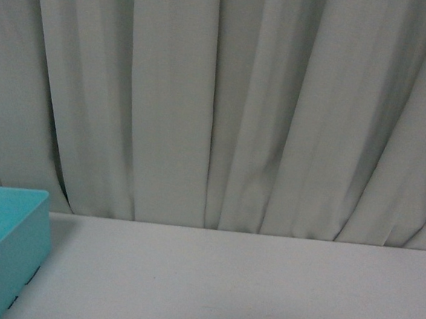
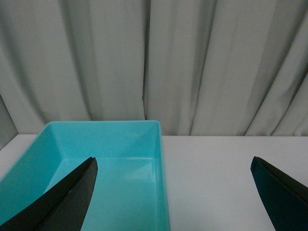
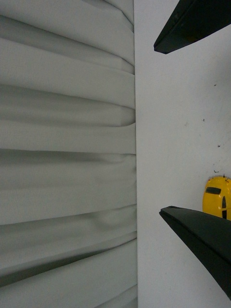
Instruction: Wind up and store yellow beetle toy
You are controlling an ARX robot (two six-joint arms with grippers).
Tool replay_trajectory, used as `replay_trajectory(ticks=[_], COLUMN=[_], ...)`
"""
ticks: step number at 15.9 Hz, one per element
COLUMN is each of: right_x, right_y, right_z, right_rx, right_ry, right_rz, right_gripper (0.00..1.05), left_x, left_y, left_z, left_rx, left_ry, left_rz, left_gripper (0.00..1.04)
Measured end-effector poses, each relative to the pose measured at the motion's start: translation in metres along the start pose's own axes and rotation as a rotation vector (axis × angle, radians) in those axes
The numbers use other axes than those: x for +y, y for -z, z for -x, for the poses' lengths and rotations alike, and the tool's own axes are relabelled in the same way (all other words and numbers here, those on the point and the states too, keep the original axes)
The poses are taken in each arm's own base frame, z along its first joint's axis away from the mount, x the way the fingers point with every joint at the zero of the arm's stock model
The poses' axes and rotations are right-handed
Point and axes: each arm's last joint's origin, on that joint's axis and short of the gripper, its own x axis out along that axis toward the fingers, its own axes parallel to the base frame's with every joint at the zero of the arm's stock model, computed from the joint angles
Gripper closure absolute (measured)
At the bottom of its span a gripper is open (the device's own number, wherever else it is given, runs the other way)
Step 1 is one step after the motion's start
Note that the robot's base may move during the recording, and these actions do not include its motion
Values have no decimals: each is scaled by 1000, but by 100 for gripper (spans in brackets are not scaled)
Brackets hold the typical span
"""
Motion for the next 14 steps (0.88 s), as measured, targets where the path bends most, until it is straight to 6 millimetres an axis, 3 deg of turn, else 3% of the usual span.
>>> replay_trajectory(ticks=[5,6,7,8,9,12,14], right_x=[0,1,-7,-24,-40,-73,-79], right_y=[0,-3,-7,-6,-8,-40,-59], right_z=[0,-6,-18,-23,-31,-81,-132], right_rx=[2,1,13,-4,-48,-164,-167], right_ry=[7,189,494,798,913,719,461], right_rz=[-2,-64,-108,-107,-116,-46,56], right_gripper=[7,7,7,7,7,7,7], left_x=[0,0,0,0,0,0,0], left_y=[0,0,0,0,0,0,0], left_z=[0,0,0,0,0,0,0], left_rx=[0,0,0,-1,1,2,-1], left_ry=[0,0,3,-3,-2,-1,0], left_rz=[0,0,0,0,0,0,0], left_gripper=[7,7,7,7,7,7,7])
